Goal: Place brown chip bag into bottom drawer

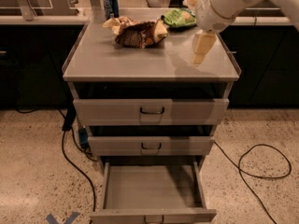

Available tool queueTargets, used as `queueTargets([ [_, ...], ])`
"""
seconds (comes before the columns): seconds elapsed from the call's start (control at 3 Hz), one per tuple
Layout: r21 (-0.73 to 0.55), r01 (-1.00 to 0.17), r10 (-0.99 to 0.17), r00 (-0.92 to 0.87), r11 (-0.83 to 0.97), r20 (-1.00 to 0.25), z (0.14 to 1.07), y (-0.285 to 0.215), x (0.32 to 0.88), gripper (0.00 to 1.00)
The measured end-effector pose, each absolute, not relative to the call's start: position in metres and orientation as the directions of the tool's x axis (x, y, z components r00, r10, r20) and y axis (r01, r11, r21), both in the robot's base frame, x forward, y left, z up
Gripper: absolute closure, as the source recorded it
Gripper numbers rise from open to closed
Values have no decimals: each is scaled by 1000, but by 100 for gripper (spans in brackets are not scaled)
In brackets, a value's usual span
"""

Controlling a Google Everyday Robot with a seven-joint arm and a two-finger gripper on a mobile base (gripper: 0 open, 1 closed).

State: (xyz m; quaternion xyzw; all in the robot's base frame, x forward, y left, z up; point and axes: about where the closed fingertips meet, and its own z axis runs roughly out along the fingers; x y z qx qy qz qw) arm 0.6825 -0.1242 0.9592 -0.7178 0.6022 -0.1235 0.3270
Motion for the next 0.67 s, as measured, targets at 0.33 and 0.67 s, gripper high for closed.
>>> queueTargets([
  [0.33, -627, -771, -930, 304, -113, -206, 946, -105, 713, 0],
  [0.67, -631, -760, -910, 359, -155, -208, 938, -80, 746, 0],
])
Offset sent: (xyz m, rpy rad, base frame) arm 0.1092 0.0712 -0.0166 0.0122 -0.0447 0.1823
